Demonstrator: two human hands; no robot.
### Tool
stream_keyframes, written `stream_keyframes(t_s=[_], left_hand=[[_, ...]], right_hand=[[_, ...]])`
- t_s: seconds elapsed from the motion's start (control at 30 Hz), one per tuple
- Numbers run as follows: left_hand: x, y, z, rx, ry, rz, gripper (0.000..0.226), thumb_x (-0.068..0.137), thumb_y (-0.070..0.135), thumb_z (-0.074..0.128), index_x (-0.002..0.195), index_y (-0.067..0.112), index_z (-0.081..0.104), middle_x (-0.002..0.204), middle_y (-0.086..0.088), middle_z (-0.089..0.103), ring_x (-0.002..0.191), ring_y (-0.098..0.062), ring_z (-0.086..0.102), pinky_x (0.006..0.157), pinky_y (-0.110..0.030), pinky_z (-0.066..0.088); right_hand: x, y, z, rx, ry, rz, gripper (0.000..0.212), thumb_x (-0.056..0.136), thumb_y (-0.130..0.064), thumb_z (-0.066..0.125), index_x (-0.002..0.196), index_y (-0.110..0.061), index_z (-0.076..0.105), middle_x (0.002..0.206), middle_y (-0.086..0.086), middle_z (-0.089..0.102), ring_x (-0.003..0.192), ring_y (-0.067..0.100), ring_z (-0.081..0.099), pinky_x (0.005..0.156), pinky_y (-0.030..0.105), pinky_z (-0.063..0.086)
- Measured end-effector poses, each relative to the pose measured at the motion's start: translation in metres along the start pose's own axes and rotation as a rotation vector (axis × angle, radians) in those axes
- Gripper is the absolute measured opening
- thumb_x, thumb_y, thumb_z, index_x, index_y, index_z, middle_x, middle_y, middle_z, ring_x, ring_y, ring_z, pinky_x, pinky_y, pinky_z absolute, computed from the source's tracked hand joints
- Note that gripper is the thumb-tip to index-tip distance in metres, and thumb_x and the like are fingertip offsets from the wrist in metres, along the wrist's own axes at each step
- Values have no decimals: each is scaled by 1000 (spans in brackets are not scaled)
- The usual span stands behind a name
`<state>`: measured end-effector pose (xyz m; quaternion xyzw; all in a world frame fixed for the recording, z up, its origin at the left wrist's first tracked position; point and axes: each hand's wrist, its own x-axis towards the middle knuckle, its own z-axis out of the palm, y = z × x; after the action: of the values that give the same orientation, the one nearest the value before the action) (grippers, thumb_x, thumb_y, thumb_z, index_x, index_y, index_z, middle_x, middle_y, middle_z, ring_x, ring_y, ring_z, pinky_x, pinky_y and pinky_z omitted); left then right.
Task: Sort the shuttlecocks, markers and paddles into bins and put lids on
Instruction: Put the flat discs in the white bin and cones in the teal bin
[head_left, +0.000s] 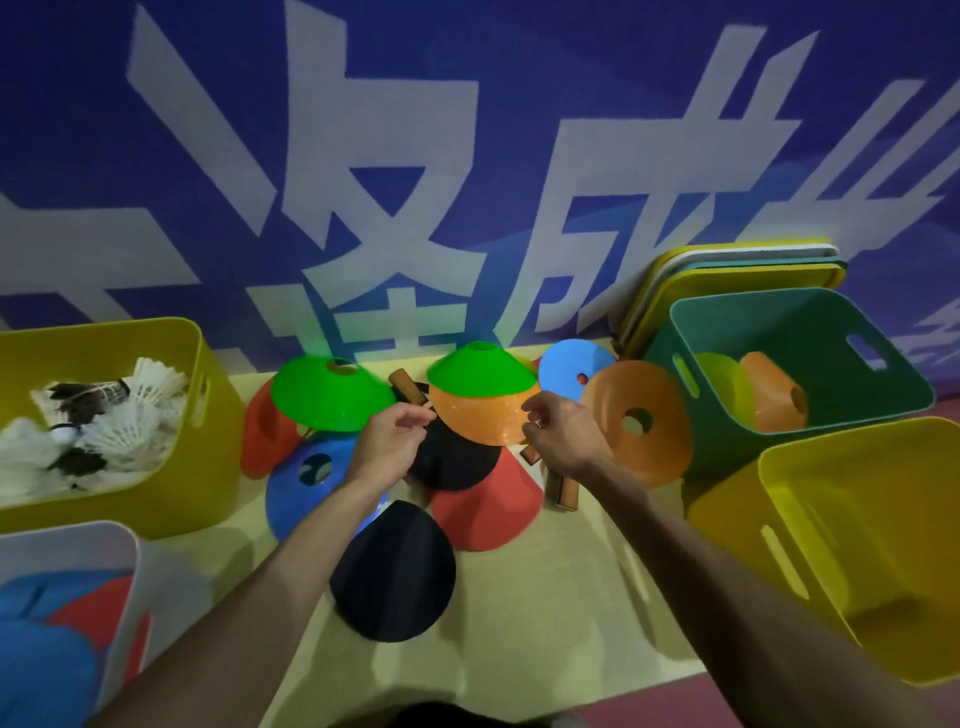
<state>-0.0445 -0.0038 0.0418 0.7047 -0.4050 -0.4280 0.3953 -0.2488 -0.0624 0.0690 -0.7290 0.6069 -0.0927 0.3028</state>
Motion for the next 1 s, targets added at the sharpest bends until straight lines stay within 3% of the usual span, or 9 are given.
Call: stream_keyframes(t_s=[0.17, 0.37, 0.47, 0.6, 0.73, 0.87, 1.0], left_hand=[[6, -15, -12, 13, 36, -54, 28, 88, -2, 52, 92, 22, 66, 101, 4, 67, 100, -12, 60, 86, -20, 42], [27, -9, -18, 128, 94, -70, 28, 89, -3, 47, 105, 12, 66, 107, -1, 64, 100, -12, 56, 89, -22, 41], [49, -10, -25, 296, 115, -20, 27, 90, -1, 49, 107, 11, 66, 112, -2, 63, 100, -12, 55, 89, -23, 41], [82, -22, -34, 623, 55, 47, 29, 88, 5, 54, 115, 14, 62, 125, -4, 55, 118, -22, 51, 102, -32, 38], [113, -25, -47, 953, 103, 83, 43, 88, 16, 57, 130, 18, 52, 142, -4, 42, 132, -23, 39, 111, -36, 26], [124, -32, -55, 1132, 90, 41, 49, 87, 22, 57, 133, 17, 44, 129, -4, 56, 121, -22, 50, 111, -36, 25], [114, -38, -54, 1123, 149, 116, 40, 85, 12, 57, 124, 18, 51, 112, -1, 66, 106, -20, 58, 102, -34, 33]], right_hand=[[25, -6, 2, -47, -35, -43, 33, 92, -19, 55, 124, -14, 57, 122, 3, 61, 101, 20, 62, 81, 29, 52], [72, -9, 9, -122, -131, -102, 37, 91, -19, 54, 128, -13, 55, 128, 8, 59, 115, 24, 55, 95, 31, 45], [102, -11, 12, -132, -162, -125, 39, 92, -20, 55, 130, -13, 53, 133, 10, 55, 119, 26, 52, 98, 33, 43], [135, -15, 21, -128, -203, -139, 47, 92, -18, 54, 139, -13, 44, 144, 11, 44, 131, 28, 42, 108, 38, 38], [156, -12, 35, -159, -247, -164, 56, 92, -16, 53, 145, -15, 34, 151, 9, 35, 138, 27, 33, 113, 40, 33], [162, -11, 43, -309, -241, -182, 59, 93, -18, 53, 147, -15, 30, 151, 10, 34, 138, 28, 32, 115, 39, 27], [164, -11, 46, -336, -165, -206, 50, 92, -14, 51, 141, -15, 40, 141, 12, 47, 129, 29, 42, 109, 38, 34]])
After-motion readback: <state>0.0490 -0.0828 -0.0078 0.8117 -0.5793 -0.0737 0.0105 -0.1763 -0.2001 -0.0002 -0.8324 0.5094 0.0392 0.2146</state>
